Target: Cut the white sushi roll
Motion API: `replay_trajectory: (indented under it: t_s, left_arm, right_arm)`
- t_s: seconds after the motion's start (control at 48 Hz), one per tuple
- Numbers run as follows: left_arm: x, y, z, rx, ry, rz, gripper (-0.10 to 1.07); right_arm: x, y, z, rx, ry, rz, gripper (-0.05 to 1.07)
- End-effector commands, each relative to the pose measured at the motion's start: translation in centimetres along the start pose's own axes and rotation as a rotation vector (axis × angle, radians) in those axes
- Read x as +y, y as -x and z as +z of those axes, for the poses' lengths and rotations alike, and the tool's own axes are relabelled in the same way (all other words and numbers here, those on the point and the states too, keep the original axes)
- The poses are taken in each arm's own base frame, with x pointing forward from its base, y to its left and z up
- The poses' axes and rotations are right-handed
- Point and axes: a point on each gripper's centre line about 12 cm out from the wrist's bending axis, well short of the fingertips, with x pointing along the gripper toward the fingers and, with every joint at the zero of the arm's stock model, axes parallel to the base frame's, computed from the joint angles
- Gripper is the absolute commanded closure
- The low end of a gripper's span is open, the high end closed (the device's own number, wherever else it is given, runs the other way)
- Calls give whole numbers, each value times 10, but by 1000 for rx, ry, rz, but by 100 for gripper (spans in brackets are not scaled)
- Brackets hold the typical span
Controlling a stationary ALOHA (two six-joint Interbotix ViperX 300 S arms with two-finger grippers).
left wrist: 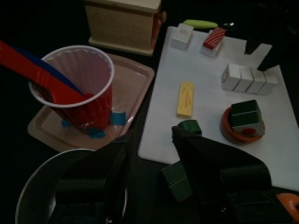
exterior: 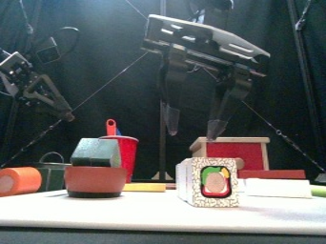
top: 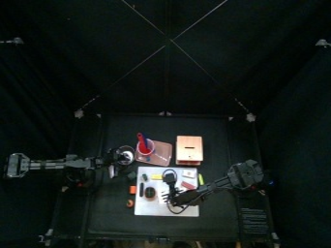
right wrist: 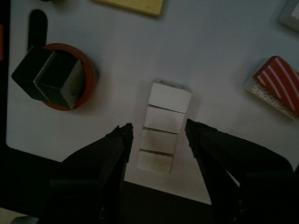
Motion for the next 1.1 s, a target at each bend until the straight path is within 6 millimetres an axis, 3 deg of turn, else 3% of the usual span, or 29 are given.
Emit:
replay_trajectory:
  t_s: [0.0, 0.25, 0.354, 0.708, 0.875, 1.083]
  left_arm:
    - [0, -1, 10, -21, 3, -1, 18]
    - [-1, 6, 14, -58, 3, -5, 18]
    - [-1, 9, 17, -77, 16, -5, 18]
    - [7, 10, 22, -99, 55, 32, 18]
    - [20, 12, 37, -154, 84, 89, 18]
    - [43, 15, 51, -257, 130, 193, 17]
  right_arm:
    - [2, 29, 13, -28, 6, 70, 16]
    - [-2, 72, 43, -169, 176, 182, 17]
    - [-3, 80, 53, -188, 261, 199, 17]
    - [-14, 57, 112, -242, 557, 158, 17]
    - [-14, 55, 141, -350, 644, 276, 17]
    - [-38, 50, 173, -448, 626, 494, 17]
